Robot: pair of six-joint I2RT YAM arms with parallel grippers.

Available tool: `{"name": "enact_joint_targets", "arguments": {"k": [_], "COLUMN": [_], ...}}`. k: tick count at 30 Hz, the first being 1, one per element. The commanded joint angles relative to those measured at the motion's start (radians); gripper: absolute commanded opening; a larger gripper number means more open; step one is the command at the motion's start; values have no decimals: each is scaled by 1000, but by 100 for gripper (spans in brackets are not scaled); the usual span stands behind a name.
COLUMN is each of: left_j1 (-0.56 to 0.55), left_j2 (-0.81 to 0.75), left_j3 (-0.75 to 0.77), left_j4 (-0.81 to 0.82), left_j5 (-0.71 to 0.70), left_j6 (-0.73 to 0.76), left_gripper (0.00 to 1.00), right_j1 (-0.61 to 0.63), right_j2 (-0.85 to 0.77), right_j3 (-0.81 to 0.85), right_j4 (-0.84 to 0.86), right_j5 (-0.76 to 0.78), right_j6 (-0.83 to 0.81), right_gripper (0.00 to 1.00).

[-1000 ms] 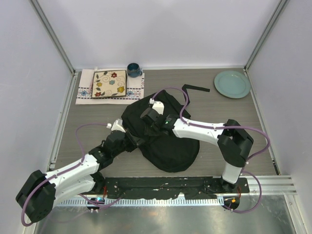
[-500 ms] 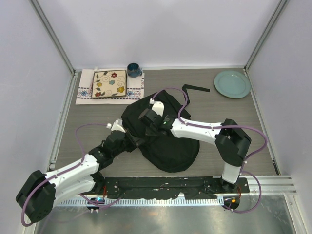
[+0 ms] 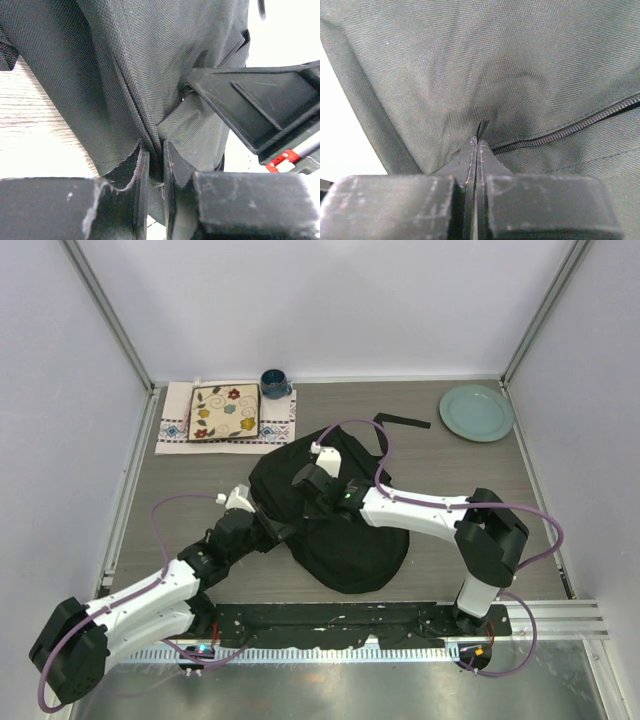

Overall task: Pack the student bag
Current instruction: Zip the student bag at the center of the board.

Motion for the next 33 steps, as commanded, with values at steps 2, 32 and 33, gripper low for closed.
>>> {"name": "enact_joint_targets", "arguments": {"k": [2,32,33], "left_j1": [-4,-2,-2], "left_j2": [-34,-118,-124], "left_j3": [7,-2,-2], "left_j4": [-31,-95,-101], "left_j5": [-31,-65,-68], "left_j6": [14,43,46], "left_gripper": [0,0,0], "right_j1": [-4,14,14], "right_j2": [-127,-144,-140], "right_j3": [-33,39,39], "right_j4": [75,-59,-59], "right_j5": [62,424,432], "right_j6": [-51,-259,-257], "right_gripper": [0,0,0]}}
